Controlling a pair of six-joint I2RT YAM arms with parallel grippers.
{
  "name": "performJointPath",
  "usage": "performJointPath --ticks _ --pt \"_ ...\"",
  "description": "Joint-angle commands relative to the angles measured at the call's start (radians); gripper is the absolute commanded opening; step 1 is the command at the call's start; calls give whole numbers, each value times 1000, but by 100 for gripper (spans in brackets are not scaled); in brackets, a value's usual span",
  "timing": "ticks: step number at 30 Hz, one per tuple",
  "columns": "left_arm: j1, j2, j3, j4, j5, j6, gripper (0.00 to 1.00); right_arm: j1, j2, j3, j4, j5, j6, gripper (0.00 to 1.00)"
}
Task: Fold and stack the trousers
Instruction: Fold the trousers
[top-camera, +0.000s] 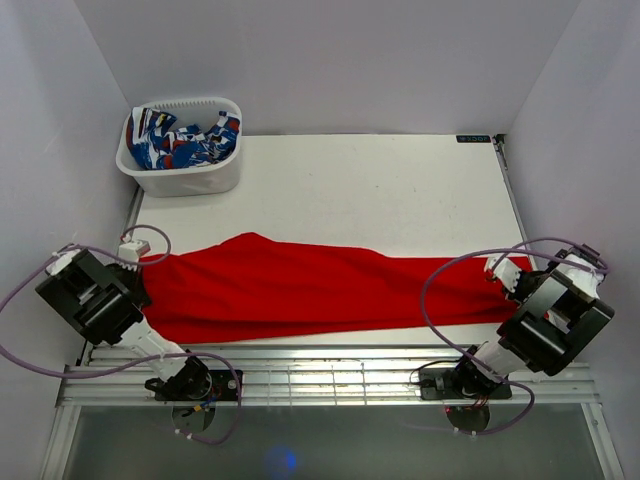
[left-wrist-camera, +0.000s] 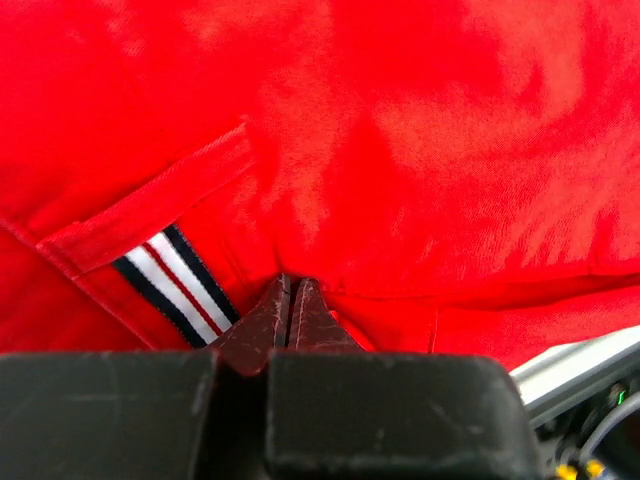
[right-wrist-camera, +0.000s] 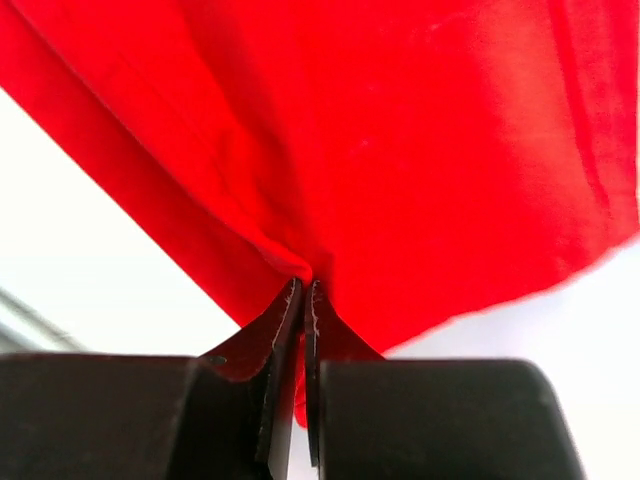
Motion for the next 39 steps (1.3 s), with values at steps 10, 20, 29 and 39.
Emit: performJointPath --ticks 10,20,29,39 --pt "-52 86 361 41 232 -28 0 62 -1 90 45 6 87 8" --pt "91 0 474 -310 309 274 0 55 -26 208 -38 -57 91 8" --pt "116 21 62 -112 94 449 0 67 -65 21 73 28 46 8" --pt "163 -65 198 -324 187 532 98 65 -47 163 16 3 105 94"
